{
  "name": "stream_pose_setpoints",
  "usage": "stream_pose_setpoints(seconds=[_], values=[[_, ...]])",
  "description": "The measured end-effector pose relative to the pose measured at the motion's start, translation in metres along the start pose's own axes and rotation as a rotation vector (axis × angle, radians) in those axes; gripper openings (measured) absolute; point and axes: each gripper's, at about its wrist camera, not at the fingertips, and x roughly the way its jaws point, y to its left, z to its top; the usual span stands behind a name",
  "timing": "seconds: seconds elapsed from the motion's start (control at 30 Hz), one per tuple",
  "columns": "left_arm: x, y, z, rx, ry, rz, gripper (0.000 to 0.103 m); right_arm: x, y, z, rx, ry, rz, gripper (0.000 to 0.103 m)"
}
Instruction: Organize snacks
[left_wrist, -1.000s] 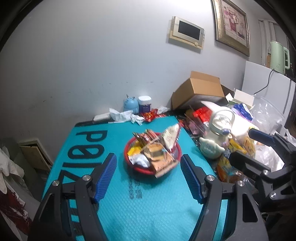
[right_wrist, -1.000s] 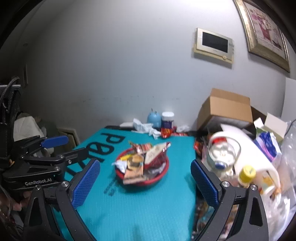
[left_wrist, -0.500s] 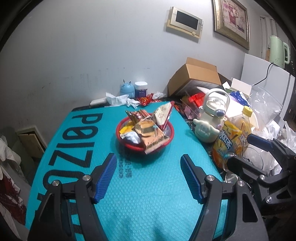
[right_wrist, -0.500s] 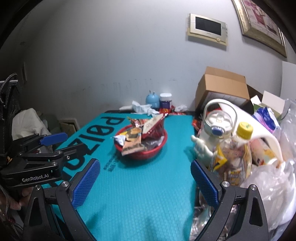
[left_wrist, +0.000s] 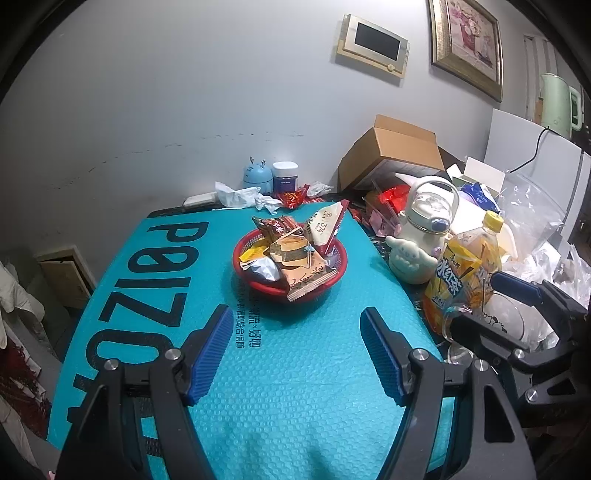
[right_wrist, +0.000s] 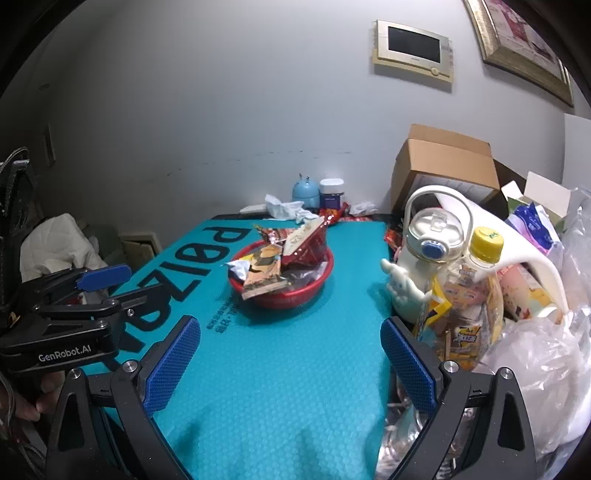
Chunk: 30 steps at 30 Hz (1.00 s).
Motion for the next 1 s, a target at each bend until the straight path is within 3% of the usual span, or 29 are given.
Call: stream_pose_setpoints(seconds=[1.0], values=[[-0.003,-0.013,-0.006,-0.013,0.010,0.002,0.071,-0.008,-0.007,-0.010,-0.013,0.024,-0.010,0.100]])
